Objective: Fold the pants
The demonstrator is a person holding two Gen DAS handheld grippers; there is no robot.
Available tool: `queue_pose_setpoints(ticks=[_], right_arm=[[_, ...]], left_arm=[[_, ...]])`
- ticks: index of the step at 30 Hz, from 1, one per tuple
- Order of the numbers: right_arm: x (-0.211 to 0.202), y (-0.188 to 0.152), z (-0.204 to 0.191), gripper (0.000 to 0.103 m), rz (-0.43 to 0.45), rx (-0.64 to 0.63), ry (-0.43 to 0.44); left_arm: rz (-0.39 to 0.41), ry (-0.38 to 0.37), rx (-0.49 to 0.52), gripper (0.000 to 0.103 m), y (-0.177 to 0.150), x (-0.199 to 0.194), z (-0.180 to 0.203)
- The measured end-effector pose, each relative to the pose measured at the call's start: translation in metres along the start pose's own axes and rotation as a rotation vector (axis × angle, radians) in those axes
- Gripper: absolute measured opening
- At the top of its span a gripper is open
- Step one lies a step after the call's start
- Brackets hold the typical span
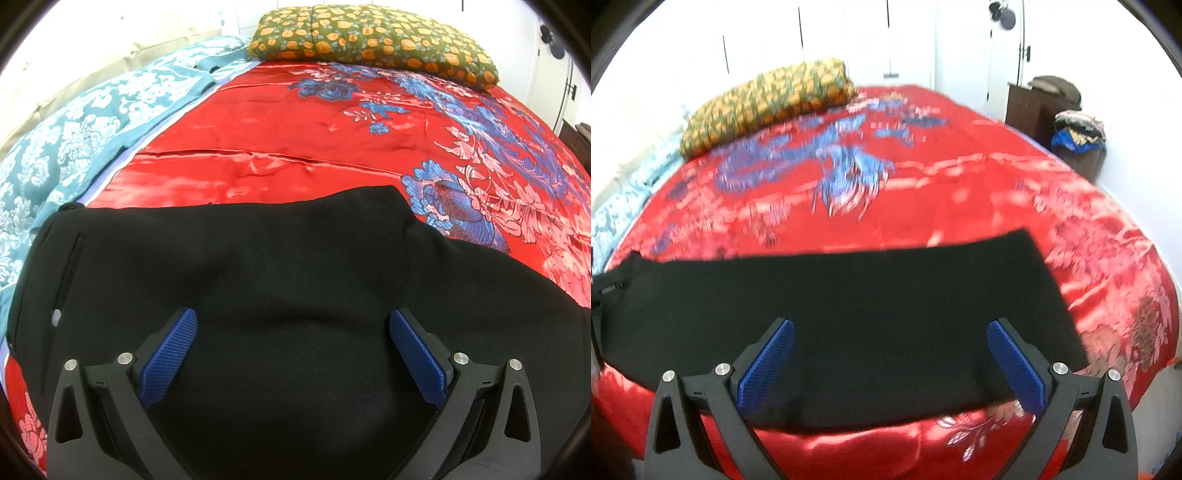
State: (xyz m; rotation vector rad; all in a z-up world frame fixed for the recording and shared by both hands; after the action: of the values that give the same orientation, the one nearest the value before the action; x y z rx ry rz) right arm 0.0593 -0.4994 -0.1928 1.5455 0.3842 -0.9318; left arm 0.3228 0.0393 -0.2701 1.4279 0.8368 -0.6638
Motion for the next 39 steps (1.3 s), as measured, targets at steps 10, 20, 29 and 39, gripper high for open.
queue_pose_setpoints(ticks=[10,20,29,39], right_arm=[[-0.050,0.069,0.135,0.103,0.152,0.207,-0.016],[0.061,0.027,0.173,0.073,-0.322,0.281,0.442],[0.092,0.016,0.136,0.069,-0.395,0.234,0.640],[0.043,0.047,0.106,0.013,-0.233,0.413,0.776]], left_arm=[[0.002,0.000,0.000,0.103,0.000,0.000,0.000],[-0.011,0.007,-0.006,0.103,0.002,0.002,0.002],[-0.127,-0.171,-0.060,0.101,0.010,-0.048,0.000],[-0.085,-0.431,0.030,0.101,-0.042,-0.157,0.032]])
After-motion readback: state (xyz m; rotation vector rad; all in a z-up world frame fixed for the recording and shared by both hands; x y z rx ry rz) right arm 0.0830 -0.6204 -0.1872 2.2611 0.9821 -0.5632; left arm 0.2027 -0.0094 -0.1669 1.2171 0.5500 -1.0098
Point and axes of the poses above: each gripper's, at about its wrist camera, not at the fingertips, and x roughly the way its jaws point, z to its right, y to its top, the point moved 4 cm from there along x, roughly the way its jaws point, and after that the axes turned 5 degrees about -x, right-handed, at the moved point
